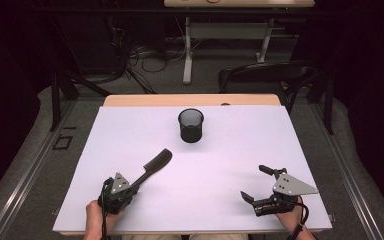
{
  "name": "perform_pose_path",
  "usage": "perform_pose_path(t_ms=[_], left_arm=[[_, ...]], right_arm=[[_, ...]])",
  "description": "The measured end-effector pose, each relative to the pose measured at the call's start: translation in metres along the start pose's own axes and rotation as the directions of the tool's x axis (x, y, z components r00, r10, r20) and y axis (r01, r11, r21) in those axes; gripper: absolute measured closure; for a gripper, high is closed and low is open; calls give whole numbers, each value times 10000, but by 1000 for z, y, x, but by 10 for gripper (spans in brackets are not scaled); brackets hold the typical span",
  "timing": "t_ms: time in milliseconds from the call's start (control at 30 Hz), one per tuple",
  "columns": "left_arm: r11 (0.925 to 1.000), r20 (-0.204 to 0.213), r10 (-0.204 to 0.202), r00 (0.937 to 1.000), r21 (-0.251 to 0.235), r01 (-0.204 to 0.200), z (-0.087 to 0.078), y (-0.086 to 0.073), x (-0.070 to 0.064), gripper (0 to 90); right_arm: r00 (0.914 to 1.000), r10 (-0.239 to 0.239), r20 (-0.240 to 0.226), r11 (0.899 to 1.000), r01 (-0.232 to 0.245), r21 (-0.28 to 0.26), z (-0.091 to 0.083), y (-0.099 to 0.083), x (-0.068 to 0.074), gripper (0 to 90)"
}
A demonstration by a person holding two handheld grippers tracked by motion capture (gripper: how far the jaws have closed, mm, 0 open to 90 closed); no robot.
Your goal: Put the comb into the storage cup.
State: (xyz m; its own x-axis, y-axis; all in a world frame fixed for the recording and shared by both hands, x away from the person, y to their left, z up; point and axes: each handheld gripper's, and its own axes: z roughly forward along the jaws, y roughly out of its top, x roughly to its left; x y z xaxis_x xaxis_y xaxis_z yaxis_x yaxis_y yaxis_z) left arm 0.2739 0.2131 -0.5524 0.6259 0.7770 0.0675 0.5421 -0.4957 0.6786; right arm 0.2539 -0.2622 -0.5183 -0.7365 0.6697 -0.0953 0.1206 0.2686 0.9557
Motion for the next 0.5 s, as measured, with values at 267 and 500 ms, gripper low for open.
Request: perform_pose_path(t_ms=[267, 500], left_arm=[[10000, -140, -10, 9999, 84, 12, 2, 1, 5, 900], [10000, -261, 7, 9997, 91, -4, 4, 1, 7, 900]], right_arm=[[10000, 18, -16, 10000, -18, 58, 0, 0, 0, 1], [10000, 66, -21, 10000, -66, 70, 1, 0, 0, 2]])
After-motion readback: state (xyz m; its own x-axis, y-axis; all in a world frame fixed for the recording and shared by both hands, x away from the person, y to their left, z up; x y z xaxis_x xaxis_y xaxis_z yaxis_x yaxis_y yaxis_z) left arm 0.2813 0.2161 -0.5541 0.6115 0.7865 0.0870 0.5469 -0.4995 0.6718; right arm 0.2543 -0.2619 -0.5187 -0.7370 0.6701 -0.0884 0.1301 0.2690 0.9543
